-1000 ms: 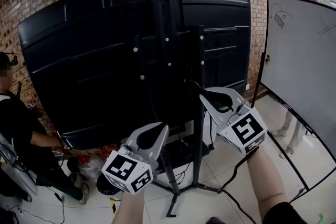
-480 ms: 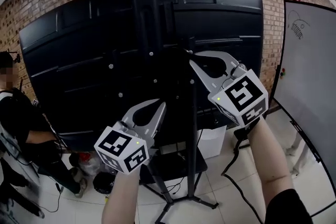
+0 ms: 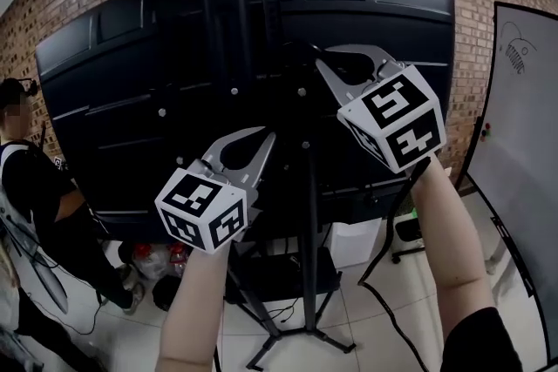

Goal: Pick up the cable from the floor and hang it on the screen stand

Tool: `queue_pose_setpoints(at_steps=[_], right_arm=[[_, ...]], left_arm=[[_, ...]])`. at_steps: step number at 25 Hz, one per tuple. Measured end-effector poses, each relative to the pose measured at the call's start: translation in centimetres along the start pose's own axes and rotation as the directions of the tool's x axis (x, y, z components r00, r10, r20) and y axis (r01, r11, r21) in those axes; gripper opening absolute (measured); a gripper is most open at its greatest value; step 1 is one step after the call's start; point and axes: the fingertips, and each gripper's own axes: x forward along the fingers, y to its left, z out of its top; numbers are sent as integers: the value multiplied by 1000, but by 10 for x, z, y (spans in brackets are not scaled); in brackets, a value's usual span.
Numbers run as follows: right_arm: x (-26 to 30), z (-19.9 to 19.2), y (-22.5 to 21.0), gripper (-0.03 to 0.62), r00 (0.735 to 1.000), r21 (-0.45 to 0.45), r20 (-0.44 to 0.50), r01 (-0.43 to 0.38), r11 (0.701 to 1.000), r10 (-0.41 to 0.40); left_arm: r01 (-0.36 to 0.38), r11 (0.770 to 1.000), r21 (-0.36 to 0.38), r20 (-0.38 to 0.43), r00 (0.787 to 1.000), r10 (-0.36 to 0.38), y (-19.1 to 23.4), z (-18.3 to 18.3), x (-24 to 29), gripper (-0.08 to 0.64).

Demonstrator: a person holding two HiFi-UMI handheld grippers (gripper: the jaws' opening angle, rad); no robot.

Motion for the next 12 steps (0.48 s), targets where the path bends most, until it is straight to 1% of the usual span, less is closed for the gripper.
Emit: queue_pose_setpoints(at_steps=[2,5,12], right_arm=[[3,-10,-9,15,1000,10,-22,8,1000,-8],[7,-29,-20,15,997,-7,-71,20,1000,-20],[3,-51,-15,15,995,-6,-102,-19,1000,18]], left_arm=[[-24,1000,14,-8,1000,24,3,-2,10,3],[-64,998,18,-10,998,64,9,-5,21,3],[-128,991,26,-5,992,128,15,-12,31,3]])
